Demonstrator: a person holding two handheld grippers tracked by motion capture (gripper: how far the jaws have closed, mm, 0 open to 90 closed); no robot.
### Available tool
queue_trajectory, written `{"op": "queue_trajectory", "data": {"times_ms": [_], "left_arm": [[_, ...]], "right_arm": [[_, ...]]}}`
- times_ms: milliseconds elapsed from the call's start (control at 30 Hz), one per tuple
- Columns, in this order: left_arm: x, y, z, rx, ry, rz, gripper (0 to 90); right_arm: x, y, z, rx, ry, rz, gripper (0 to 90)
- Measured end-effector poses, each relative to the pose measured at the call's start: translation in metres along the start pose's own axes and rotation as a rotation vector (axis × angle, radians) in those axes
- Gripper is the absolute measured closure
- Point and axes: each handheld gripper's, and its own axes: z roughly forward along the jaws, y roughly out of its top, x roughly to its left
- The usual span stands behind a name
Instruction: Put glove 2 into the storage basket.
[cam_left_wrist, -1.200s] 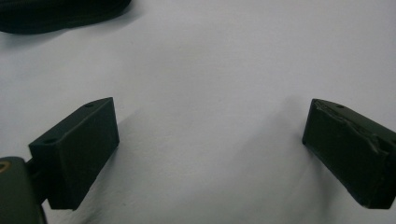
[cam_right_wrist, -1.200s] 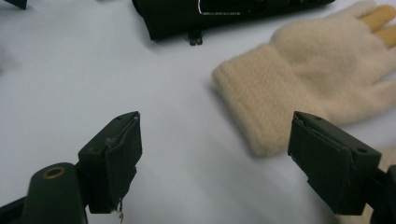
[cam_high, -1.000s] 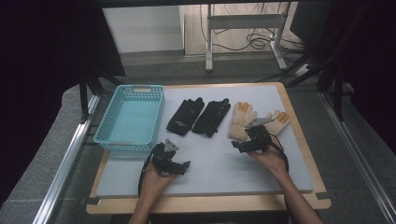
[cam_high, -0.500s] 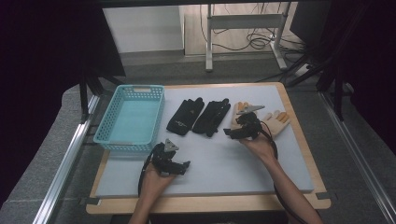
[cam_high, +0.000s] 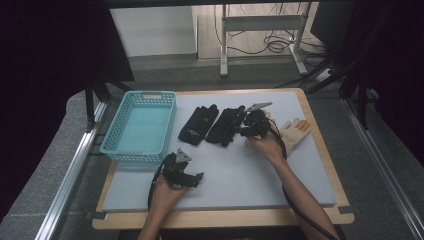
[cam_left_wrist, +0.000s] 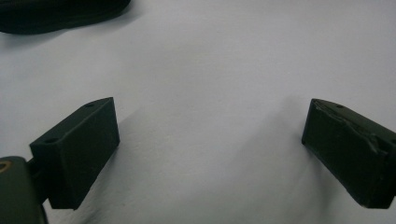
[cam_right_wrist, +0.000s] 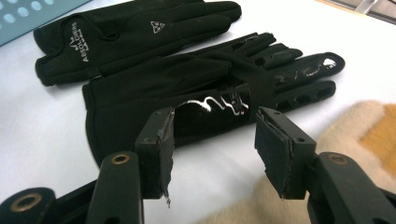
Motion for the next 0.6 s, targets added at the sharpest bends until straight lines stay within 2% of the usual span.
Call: {"op": "queue_trajectory", "data": {"times_ms": [67,267,367,600], "left_arm": [[0.000,0.000,0.000,0.002,-0.001,0.000,4.5],[0.000,0.000,0.000,0.002,-0.001,0.002,4.4],[0.000,0.000,0.000,0.002,-0.001,0.002,4.4],[0.000,0.000,0.000,0.000,-0.003,-0.002,4.4]], "right_arm": [[-0.001,0.003,0.004,0.004,-0.006,-0.003,46.5],[-0.004,0.012,0.020,0.020,-0.041,-0.006,38.1],[-0.005,0.017,0.028,0.021,-0.039,0.009,35.4],[-0.005,0.027,0.050,0.047,-0.070,0.035,34.0]]}}
